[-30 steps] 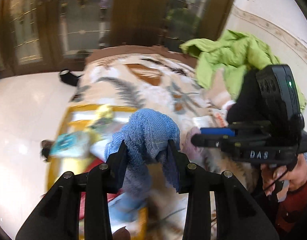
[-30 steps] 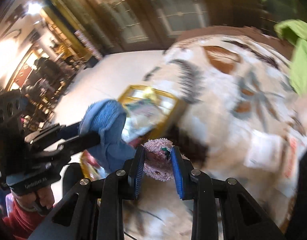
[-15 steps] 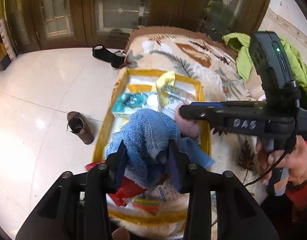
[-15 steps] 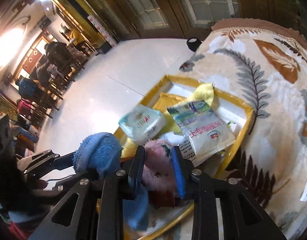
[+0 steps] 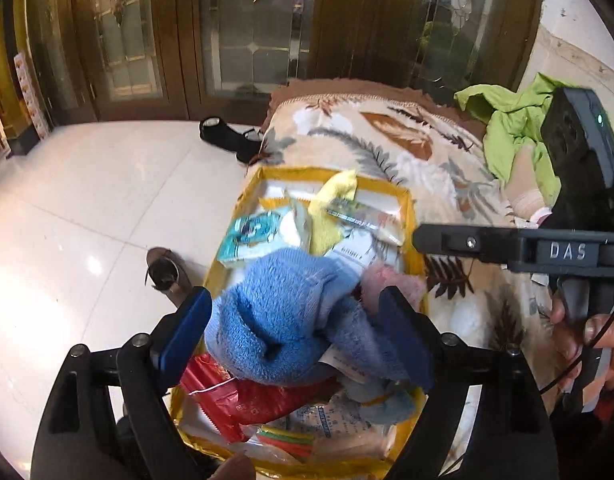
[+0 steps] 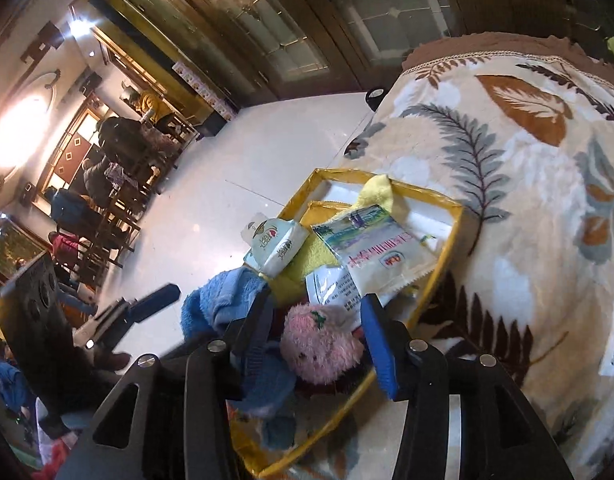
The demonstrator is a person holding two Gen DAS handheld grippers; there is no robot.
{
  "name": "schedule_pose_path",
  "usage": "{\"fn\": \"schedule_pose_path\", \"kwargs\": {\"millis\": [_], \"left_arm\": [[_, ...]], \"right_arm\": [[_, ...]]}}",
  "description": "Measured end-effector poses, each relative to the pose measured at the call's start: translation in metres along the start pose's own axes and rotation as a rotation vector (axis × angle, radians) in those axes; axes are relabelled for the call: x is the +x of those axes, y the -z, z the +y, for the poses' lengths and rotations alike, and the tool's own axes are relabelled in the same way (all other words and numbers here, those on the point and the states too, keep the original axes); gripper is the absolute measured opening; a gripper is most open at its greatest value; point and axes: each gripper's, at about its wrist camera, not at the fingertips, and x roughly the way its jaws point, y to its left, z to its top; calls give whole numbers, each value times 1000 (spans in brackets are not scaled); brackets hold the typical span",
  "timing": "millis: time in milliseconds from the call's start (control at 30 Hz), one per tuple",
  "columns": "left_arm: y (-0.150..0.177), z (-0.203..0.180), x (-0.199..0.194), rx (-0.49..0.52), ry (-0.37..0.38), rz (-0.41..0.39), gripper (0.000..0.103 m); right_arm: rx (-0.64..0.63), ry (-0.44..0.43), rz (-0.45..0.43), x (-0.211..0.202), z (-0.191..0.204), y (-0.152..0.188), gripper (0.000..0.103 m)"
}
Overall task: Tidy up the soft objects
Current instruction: 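Carry the towel and pink item over the tray and open both grippers, then move both grippers back to the white packets on the bed cover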
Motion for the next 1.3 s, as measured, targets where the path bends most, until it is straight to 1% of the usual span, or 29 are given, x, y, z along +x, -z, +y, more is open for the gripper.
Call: {"fn": "schedule_pose_path", "kwargs": {"millis": [200,300,333,467,567,733,1033,1300], "left_arm": [[-6,-25,-12,39,-3,-33,86],[-8,-47,-15,77,-27,-58,86],[-9,-55,-14,89,-31,-62,86],[-14,-82,-8,117,-4,-56,86],[-17,-97,-4,119,17,-57,86],[-21,-121,3,139,16,-64,86],[-23,-164,18,195,25,-61,86],[-23,-178,30,199,18,-47,86]], "right_arm": [[18,-5,-42,-41,-13,15,49],[26,23,-71,-61,-23,25,50],[34,36,-83,-69,-29,28,52],[75,62,-105,-92,-50,39,52],[102,87,-126,-110,-67,47,52],[163,127,-146,-132,-96,61,52],[231,168,-168,-157,-127,79,52],[261,177,-166,-162,-140,87,52]]}}
